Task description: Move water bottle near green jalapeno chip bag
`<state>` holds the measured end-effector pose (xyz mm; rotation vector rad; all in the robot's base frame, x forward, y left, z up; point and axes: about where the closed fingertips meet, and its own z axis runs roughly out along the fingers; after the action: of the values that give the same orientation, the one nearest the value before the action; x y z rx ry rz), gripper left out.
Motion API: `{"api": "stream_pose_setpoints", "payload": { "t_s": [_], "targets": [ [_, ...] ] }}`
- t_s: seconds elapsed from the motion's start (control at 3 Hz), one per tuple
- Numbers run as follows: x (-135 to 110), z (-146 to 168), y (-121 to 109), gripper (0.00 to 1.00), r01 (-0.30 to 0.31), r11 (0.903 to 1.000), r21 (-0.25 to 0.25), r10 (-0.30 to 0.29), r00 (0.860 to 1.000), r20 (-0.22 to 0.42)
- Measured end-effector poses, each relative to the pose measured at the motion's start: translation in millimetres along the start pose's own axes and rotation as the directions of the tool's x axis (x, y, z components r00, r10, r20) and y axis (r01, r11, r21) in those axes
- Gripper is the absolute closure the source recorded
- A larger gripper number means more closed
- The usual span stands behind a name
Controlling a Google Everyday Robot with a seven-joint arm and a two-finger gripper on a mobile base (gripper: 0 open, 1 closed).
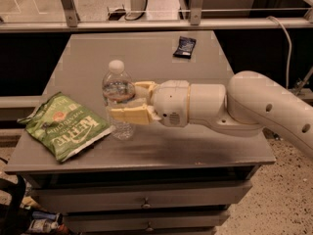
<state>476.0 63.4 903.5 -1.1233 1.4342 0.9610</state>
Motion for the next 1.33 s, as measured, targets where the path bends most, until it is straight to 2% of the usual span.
{"api": "stream_pose_setpoints", "payload": {
  "t_s": [1.33],
  "targets": [
    [-0.3,-0.1,-0.1,1.0,0.0,1.0,0.001,0.0,1.0,-0.001]
  ]
}}
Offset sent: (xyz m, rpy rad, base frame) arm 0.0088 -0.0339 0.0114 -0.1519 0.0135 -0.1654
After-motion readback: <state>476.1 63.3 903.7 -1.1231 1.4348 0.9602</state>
